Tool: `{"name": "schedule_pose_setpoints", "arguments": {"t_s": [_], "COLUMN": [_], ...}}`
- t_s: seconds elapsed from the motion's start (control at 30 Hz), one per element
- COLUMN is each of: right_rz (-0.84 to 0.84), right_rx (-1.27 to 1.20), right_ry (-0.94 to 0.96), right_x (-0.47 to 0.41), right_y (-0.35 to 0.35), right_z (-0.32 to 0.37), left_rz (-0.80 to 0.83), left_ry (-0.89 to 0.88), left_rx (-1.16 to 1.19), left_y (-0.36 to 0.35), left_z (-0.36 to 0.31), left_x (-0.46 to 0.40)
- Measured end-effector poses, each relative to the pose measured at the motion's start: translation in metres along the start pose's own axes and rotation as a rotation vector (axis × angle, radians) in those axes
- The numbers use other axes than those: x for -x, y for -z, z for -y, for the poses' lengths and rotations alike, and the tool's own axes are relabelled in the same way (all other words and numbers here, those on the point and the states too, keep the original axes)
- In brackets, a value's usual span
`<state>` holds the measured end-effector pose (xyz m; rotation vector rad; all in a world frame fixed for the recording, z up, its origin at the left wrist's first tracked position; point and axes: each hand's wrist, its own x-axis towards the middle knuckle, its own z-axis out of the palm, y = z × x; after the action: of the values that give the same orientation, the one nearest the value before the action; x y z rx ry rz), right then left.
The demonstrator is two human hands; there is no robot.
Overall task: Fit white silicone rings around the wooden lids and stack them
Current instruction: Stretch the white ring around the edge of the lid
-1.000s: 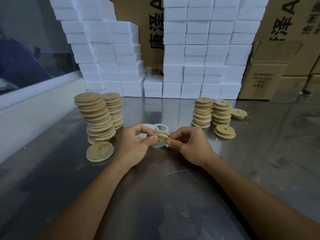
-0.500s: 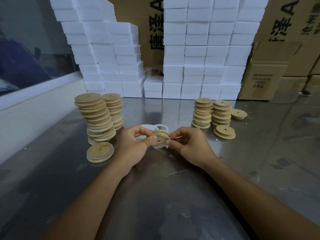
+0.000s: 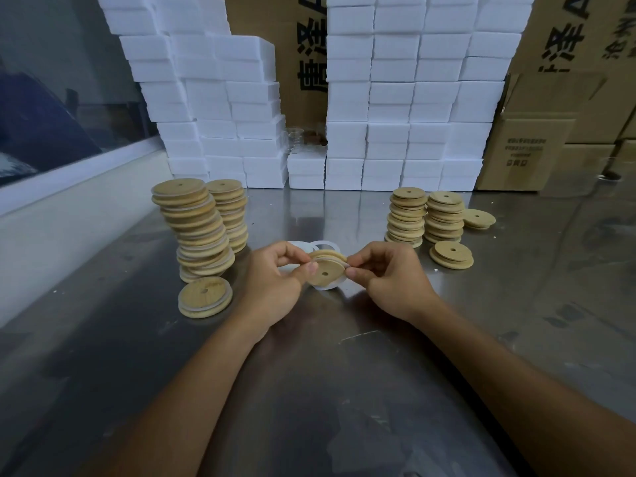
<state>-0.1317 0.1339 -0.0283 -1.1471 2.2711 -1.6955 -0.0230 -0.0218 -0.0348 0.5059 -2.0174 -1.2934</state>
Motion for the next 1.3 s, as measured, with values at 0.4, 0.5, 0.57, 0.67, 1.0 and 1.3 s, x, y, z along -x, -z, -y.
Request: {"name": "schedule_pose_setpoints", "arguments": {"t_s": [0.4, 0.5, 0.57, 0.67, 1.0, 1.3], "right_rz": [-0.017, -0.013, -0.032, -0.027, 0.056, -0.068], "right_rx": [0.057, 0.062, 0.046, -0.014, -0.178, 0.061], "right_ry": [0.029, 0.022, 0.005, -0.07, -0.227, 0.074], "right_x": [0.001, 0.001, 0.0, -0.002, 0.002, 0.004], "right_y": [-0.001, -0.001, -0.001, 0.0, 0.011, 0.003], "right_z": [-0.007, -0.008, -0.009, -0.008, -0.002, 0.0], "left_rz": [0.0, 0.001, 0.011, 0.028, 0.082, 0.028], "left_ry": [-0.023, -0.004, 0.003, 0.022, 0.035, -0.12], "left_rx": [-0.06, -0.04, -0.036, -0.033, 0.05, -0.105], "left_y": [-0.003, -0.003, -0.004, -0.004, -0.005, -0.008], "left_z": [-0.002, -0.002, -0.003, -0.003, -0.006, -0.009], "left_x": [0.001, 0.001, 0.001, 0.001, 0.004, 0.008]}}
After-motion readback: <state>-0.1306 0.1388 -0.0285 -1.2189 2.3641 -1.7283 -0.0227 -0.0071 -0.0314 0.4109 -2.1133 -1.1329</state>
